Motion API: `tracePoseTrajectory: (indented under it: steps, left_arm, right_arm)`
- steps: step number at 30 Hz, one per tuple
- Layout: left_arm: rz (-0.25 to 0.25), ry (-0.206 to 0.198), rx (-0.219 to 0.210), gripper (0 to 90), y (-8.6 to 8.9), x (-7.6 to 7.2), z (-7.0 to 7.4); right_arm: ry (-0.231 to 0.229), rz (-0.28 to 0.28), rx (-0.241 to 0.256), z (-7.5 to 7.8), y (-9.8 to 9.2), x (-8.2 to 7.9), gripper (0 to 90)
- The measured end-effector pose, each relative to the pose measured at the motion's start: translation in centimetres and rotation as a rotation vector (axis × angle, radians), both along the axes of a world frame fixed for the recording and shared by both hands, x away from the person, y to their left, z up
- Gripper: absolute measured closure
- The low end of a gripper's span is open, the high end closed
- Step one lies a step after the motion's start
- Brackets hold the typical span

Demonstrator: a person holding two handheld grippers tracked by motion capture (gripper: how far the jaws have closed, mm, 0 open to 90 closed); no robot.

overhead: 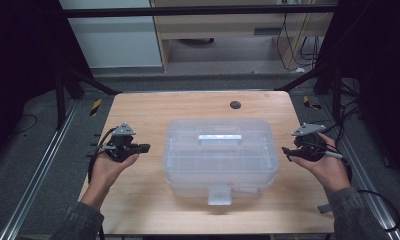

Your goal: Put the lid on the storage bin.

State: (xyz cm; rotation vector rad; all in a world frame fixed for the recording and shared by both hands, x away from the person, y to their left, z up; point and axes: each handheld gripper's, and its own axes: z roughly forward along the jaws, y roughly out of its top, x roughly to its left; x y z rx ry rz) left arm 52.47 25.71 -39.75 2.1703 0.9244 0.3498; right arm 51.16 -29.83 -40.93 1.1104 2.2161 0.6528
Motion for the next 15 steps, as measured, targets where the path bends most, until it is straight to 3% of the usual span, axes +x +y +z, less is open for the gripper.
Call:
tracePoseTrajectory:
  steps: [6,10,15]
  left_arm:
    - [0.045,0.008,0.025,90.0,0.5,1.9,-1.8]
    - [0.102,0.015,0.027,90.0,1.3,3.6,-3.3]
    - [0.146,0.004,0.026,90.0,1.8,4.7,-4.2]
  right_arm:
    - [-0.011,-0.039,0.008,-0.8,-0.3,2.0,21.1]
    - [0.014,-0.067,0.015,-2.3,-0.7,4.2,15.2]
    - [0.041,-0.093,0.032,-3.4,-1.1,5.7,12.2]
